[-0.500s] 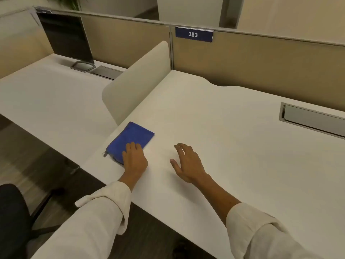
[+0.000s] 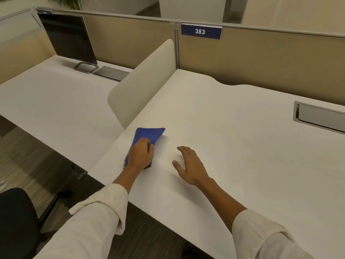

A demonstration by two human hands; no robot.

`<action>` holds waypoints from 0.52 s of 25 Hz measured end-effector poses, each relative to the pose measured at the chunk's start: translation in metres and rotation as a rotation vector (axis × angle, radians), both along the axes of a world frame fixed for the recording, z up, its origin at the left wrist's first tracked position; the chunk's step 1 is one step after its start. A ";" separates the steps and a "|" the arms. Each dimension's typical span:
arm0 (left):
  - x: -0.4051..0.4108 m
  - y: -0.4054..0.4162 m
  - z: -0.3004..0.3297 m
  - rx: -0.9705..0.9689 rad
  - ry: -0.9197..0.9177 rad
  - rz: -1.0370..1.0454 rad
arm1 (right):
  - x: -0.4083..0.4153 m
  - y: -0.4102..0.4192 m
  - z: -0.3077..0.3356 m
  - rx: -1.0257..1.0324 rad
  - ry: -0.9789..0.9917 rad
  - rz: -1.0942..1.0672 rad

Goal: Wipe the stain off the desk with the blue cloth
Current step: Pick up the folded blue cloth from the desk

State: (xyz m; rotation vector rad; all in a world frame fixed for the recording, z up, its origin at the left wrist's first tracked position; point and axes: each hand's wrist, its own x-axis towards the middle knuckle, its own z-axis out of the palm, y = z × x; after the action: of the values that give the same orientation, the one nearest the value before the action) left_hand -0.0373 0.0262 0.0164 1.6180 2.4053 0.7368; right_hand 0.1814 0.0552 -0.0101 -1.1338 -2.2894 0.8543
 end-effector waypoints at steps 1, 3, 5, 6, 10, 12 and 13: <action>0.006 0.005 0.011 0.056 -0.141 -0.027 | 0.000 0.000 0.004 -0.029 0.069 0.034; 0.024 0.017 0.033 0.099 -0.416 -0.059 | 0.002 -0.001 0.015 -0.068 0.177 0.100; 0.050 0.028 0.048 0.095 -0.661 -0.081 | 0.011 -0.004 0.027 -0.103 0.296 0.076; 0.066 0.033 0.054 0.091 -0.778 -0.100 | 0.019 -0.004 0.032 -0.097 0.361 0.025; 0.138 0.043 0.066 0.000 -1.094 -0.180 | 0.088 -0.007 0.046 -0.078 0.483 -0.237; 0.178 0.044 0.067 -0.090 -1.193 -0.263 | 0.129 -0.011 0.052 -0.130 0.504 -0.351; 0.201 0.044 0.066 -0.143 -1.239 -0.338 | 0.153 -0.015 0.055 -0.153 0.531 -0.426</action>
State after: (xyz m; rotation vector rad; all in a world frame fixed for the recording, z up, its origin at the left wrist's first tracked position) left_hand 0.1639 0.0699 0.0826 0.9519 1.2257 1.0262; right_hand 0.3345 0.0403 0.0453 -1.2183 -1.5082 1.0181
